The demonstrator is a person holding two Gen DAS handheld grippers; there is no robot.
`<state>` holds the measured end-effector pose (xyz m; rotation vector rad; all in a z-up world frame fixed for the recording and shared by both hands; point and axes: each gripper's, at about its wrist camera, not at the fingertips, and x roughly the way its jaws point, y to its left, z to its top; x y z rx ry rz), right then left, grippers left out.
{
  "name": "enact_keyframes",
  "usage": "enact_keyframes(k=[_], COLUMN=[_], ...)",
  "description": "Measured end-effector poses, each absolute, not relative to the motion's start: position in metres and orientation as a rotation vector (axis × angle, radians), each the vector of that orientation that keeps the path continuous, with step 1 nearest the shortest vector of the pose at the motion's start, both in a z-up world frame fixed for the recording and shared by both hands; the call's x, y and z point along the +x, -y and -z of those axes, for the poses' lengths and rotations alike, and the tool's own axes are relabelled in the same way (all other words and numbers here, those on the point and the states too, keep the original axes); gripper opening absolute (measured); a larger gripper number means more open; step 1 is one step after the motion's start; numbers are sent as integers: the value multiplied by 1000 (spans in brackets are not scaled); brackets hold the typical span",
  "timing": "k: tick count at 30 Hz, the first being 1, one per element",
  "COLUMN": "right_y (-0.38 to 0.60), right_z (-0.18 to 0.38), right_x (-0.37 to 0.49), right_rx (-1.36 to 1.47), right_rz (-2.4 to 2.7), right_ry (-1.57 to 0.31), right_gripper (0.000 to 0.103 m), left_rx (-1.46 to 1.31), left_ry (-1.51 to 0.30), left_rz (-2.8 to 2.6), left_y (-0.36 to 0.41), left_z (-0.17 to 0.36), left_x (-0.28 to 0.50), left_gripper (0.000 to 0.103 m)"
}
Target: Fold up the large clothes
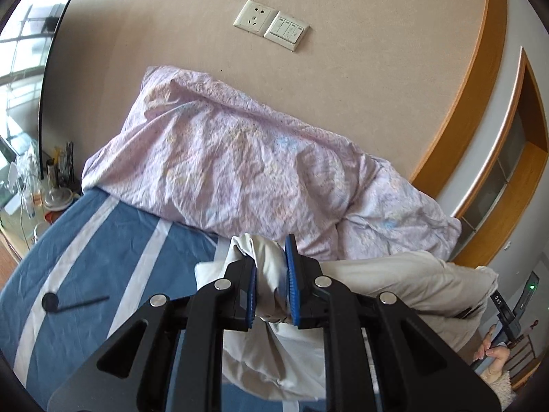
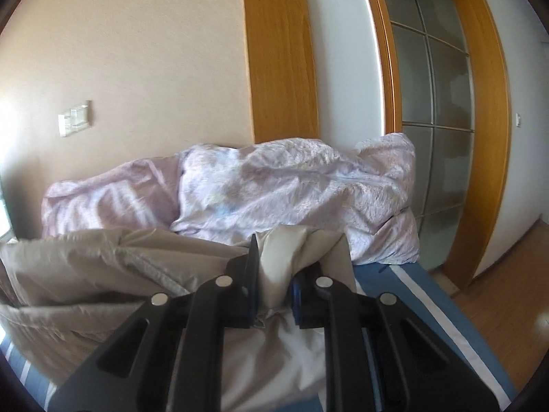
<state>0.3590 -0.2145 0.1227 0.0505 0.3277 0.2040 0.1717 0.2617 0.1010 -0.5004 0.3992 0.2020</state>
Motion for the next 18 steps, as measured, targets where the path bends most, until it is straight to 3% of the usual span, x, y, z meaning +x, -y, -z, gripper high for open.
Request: enact_keyframes(k=[18], right_y=[148], right_z=[-23], right_x=[510], right_rx=[46], right_rz=[114], right_ry=[-559], right_gripper=[16], left_rx=[-365], left_ry=[-488], left_rz=[-395], left_y=[-278], left_z=[-42], left_x=[325], left_gripper=[14])
